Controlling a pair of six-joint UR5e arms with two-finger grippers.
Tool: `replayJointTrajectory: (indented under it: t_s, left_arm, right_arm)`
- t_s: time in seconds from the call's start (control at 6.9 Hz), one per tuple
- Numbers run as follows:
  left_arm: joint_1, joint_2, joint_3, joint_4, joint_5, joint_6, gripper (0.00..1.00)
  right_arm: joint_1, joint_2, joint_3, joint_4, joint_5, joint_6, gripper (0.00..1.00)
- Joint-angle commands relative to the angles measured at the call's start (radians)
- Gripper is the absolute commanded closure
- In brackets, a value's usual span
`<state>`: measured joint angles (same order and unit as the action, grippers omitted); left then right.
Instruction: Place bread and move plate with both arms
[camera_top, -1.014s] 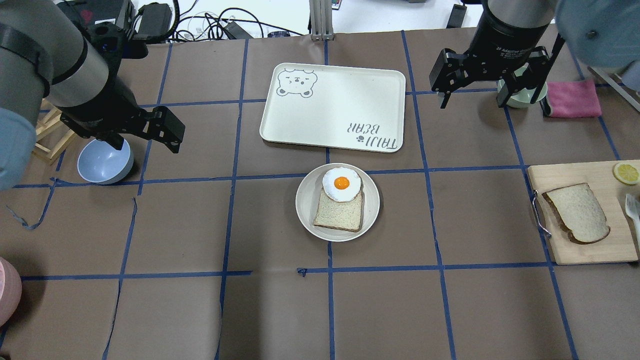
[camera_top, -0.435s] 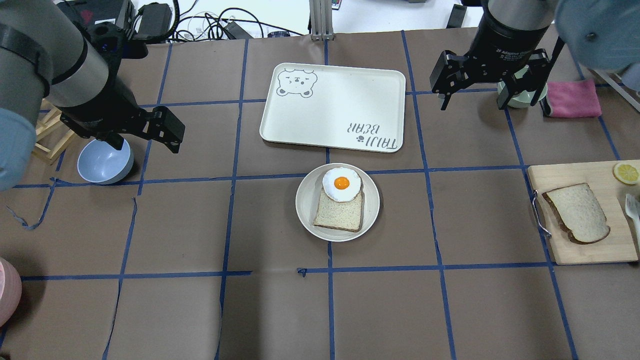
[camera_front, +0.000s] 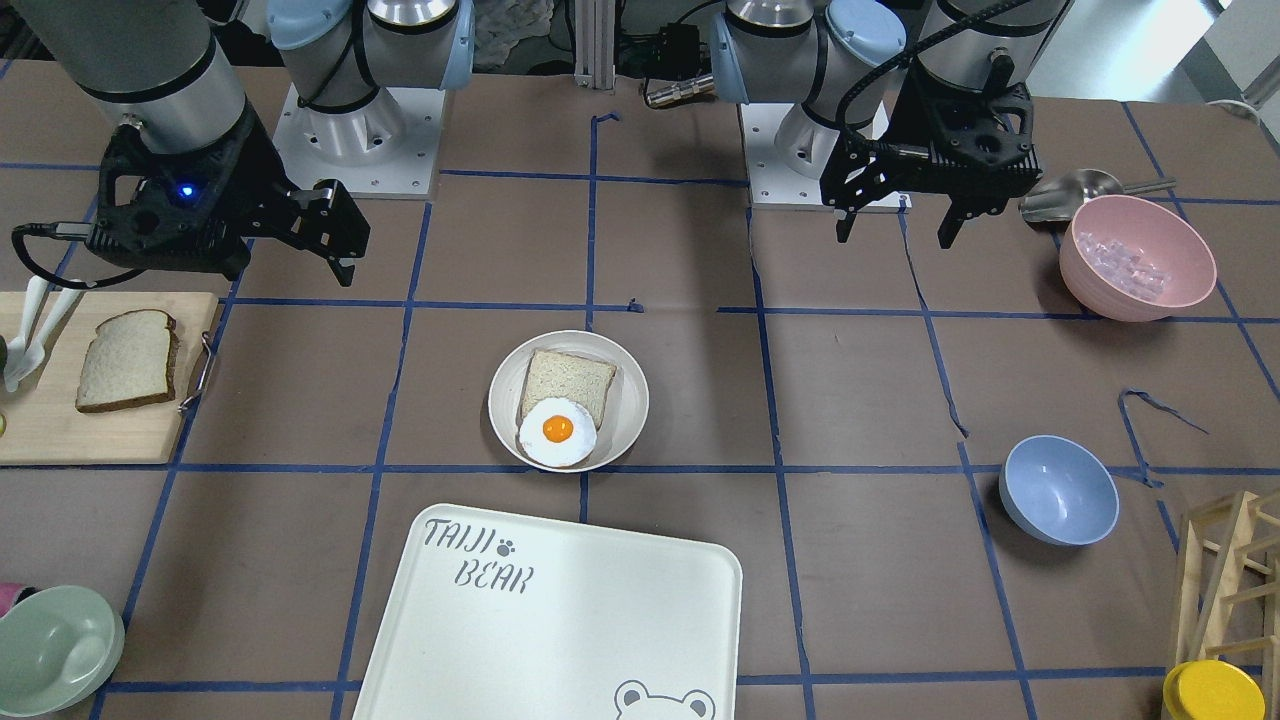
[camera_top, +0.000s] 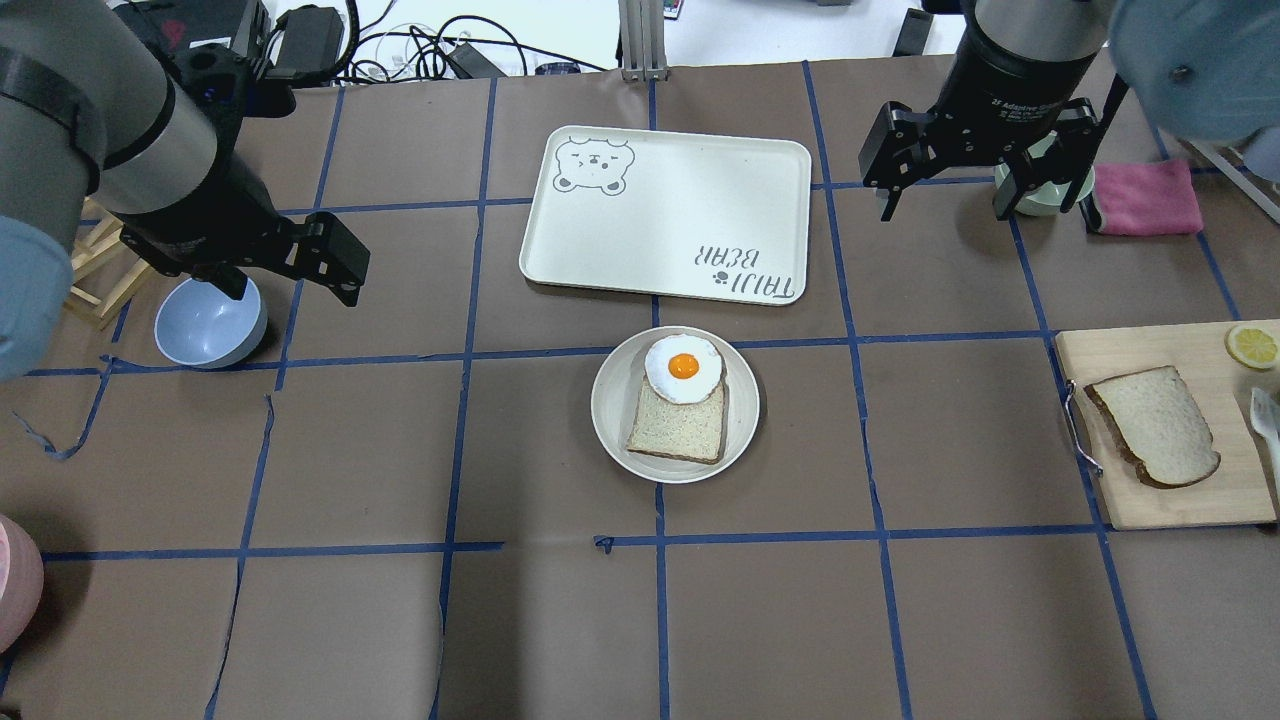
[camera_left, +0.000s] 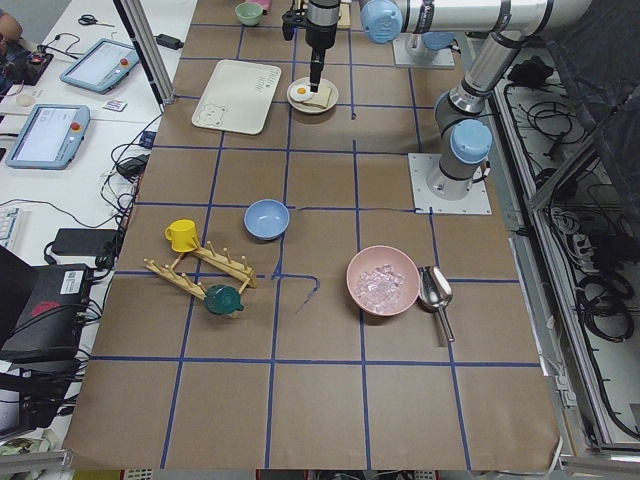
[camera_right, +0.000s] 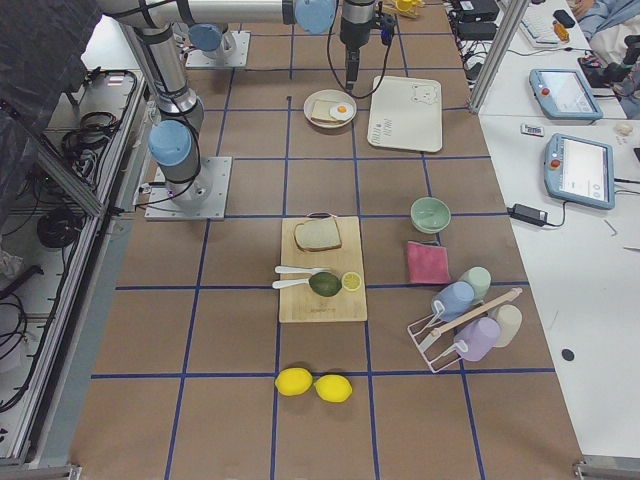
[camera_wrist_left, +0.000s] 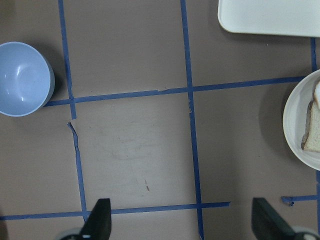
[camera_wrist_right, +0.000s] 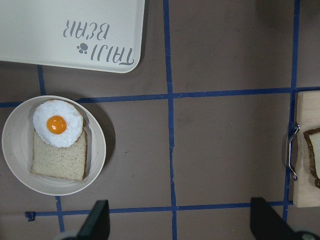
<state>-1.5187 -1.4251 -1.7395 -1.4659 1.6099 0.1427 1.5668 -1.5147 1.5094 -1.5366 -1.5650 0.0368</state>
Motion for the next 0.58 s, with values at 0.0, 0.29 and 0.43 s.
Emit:
replayJointTrajectory:
  t_s: [0.0,0.29,0.43]
  left_arm:
    - [0.000,0.000,0.000,0.001,-0.001,0.000,0.00]
    - [0.000,0.000,0.000,0.001,-0.002,0.000,0.00]
    - [0.000,0.000,0.000,0.001,-0.001,0.000,0.00]
  right_arm:
    - [0.004,-0.005,0.000,0.000,0.000,-0.001,0.00]
    - [0.006,-0.007,-0.002,-0.013,-0.001,-0.005,0.00]
    - [0.001,-0.005,-0.005,-0.014,-0.019,-0.012,0.00]
